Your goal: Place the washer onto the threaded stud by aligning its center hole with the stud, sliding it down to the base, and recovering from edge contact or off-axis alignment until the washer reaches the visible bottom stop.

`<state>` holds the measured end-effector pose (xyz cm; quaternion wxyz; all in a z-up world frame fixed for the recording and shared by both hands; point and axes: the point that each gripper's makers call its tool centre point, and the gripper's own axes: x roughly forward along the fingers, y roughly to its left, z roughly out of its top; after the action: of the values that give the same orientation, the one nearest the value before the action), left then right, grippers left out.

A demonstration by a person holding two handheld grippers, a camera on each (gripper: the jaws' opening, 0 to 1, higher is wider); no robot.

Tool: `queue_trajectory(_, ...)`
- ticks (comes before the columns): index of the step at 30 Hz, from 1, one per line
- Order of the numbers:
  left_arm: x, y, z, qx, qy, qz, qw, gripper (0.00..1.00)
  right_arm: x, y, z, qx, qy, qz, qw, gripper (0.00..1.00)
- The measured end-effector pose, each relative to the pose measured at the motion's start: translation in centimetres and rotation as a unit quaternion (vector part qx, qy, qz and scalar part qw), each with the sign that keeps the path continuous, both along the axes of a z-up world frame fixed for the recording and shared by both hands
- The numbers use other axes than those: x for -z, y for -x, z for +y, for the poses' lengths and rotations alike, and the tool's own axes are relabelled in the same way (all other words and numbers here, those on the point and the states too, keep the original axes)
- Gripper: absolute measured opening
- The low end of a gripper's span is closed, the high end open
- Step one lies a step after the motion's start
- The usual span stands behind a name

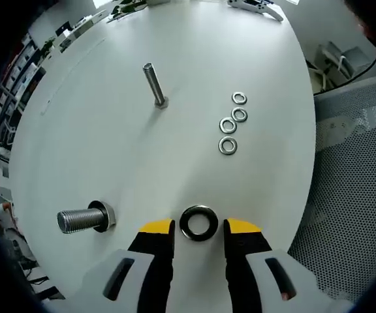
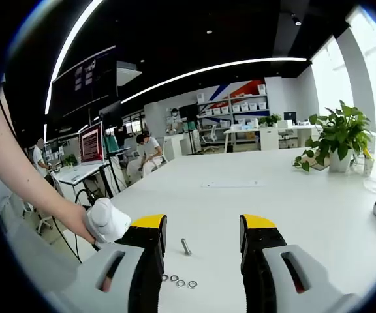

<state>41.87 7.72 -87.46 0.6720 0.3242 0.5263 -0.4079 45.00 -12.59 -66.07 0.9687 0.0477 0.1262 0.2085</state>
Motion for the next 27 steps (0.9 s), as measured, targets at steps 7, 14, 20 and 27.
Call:
queue_trajectory(7, 0.04, 0.0, -0.05, 0.011, -0.01, 0.004, 0.9999, 0.28, 0.05, 0.03, 0.22, -0.004, -0.001, 0.002, 1.0, 0.47)
queue_trajectory(14, 0.18, -0.01, -0.23, 0.023, -0.025, 0.012, 0.9993, 0.26, 0.35, -0.03, 0.2, -0.004, -0.005, 0.009, 0.9999, 0.47)
queue_trajectory(20, 0.16, -0.09, -0.2, 0.024, -0.021, 0.014, 0.9994, 0.25, 0.46, 0.06, 0.44, -0.008, -0.006, 0.011, 0.9999, 0.47)
queue_trajectory(27, 0.09, -0.07, -0.27, 0.028, -0.029, 0.019, 0.999, 0.25, 0.7, 0.07, 0.6, -0.012, -0.005, 0.015, 0.9998, 0.47)
